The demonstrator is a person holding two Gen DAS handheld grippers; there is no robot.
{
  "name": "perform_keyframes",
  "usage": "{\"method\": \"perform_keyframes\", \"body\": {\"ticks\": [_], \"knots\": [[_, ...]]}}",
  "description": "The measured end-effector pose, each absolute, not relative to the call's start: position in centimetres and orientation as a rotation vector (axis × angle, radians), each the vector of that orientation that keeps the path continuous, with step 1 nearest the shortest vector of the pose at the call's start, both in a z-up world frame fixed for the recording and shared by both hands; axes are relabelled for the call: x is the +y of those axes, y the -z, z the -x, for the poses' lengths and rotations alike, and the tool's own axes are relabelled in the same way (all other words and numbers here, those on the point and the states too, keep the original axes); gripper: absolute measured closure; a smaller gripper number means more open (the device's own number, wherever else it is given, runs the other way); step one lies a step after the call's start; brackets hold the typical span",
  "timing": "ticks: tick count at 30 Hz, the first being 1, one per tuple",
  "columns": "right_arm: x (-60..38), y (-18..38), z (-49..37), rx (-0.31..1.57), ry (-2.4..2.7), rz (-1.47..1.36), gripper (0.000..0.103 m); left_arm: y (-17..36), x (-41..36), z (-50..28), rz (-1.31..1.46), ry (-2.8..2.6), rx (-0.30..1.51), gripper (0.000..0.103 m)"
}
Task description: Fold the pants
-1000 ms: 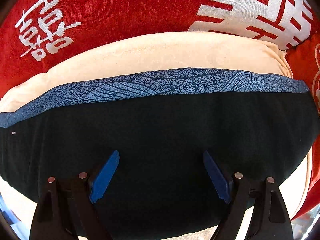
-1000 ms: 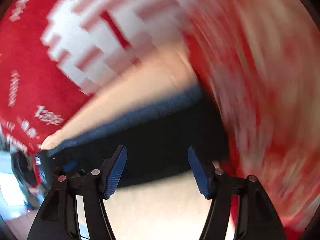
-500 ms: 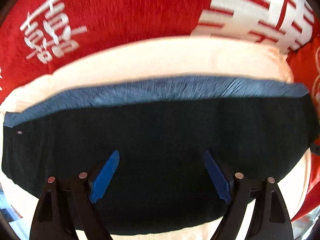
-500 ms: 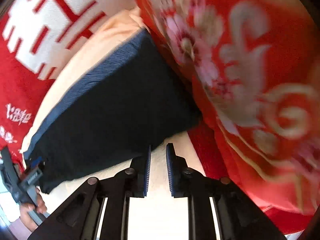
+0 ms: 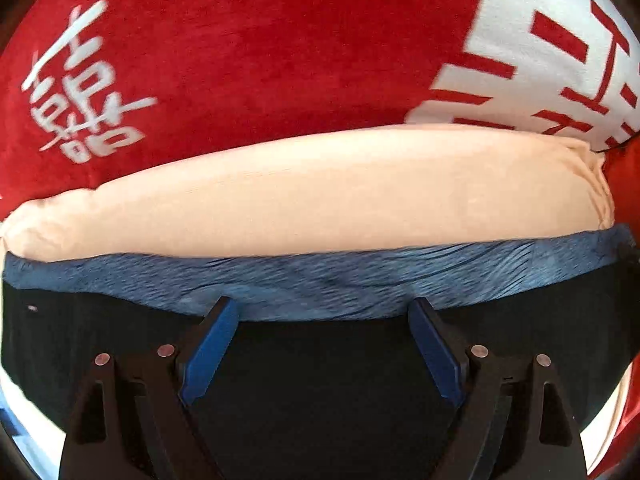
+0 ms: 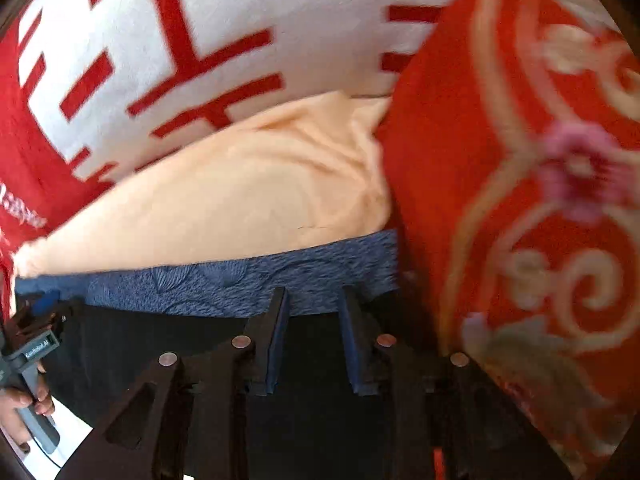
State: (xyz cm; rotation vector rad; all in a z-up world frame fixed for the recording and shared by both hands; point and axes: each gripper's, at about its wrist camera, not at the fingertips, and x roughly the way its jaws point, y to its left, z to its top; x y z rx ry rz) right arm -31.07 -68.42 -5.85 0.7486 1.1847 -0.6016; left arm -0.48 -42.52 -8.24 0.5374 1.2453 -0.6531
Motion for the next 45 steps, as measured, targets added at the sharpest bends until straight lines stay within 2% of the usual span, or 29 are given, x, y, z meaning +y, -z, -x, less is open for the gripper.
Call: {"method": "perform_keyframes", "body": {"ticks": [4, 9, 14, 21, 27, 28, 29, 30, 31, 33, 37, 42, 45], "knots": [[-66.9, 3.7, 32.8, 1.152, 0.601, -0.825, 0.06, 7.0, -39.0, -1.0, -0.523, 0.58, 1.277, 0.015], [-60.0, 2.3, 32.8, 1.074, 0.359, -1.045, 0.059, 4.8, -32.4, -2.7, -0.499, 0.501, 1.274, 0.015], [-51.3, 2.2, 28.2, 1.047, 0.112, -1.191, 0.055, 3.8, -25.9, -6.0, -0.517, 0.458, 1.268, 0.015], [-36.9, 6.1, 22.2, 1.066, -0.078, -1.368, 0.054, 4.9, -18.5, -10.8, -0.559, 0.438, 1.263, 0.015], [-31.8, 8.7, 18.6, 1.016, -0.08, -1.426, 0.054, 7.5, -13.7, -15.7, -0.595, 0.4, 1.246, 0.015], [-31.5, 8.8, 18.4, 1.0, -0.078, -1.429, 0.054, 8.1, -12.8, -16.4, -0.574, 0.413, 1.254, 0.015], [-31.3, 9.1, 18.1, 0.992, -0.075, -1.433, 0.054, 8.5, -12.4, -16.8, -0.555, 0.429, 1.255, 0.007], [-31.3, 9.5, 17.6, 0.982, -0.077, -1.448, 0.054, 8.9, -12.1, -17.3, -0.542, 0.439, 1.248, 0.004], [-31.3, 9.8, 16.7, 0.977, -0.076, -1.465, 0.055, 9.2, -11.8, -17.6, -0.527, 0.462, 1.252, 0.004], [-31.8, 10.2, 15.7, 1.012, -0.061, -1.479, 0.09, 9.0, -11.6, -17.9, -0.519, 0.487, 1.252, 0.004], [-31.6, 6.7, 15.6, 1.025, -0.064, -1.33, 0.093, 8.8, -10.7, -18.1, -0.524, 0.546, 1.246, 0.005], [-29.8, 10.0, 17.4, 1.159, 0.016, -1.319, 0.095, 9.2, -10.3, -18.0, -0.558, 0.571, 1.214, 0.005], [-29.5, 8.8, 16.4, 1.233, -0.002, -1.273, 0.09, 9.1, -10.6, -17.9, -0.565, 0.578, 1.211, 0.004]]}}
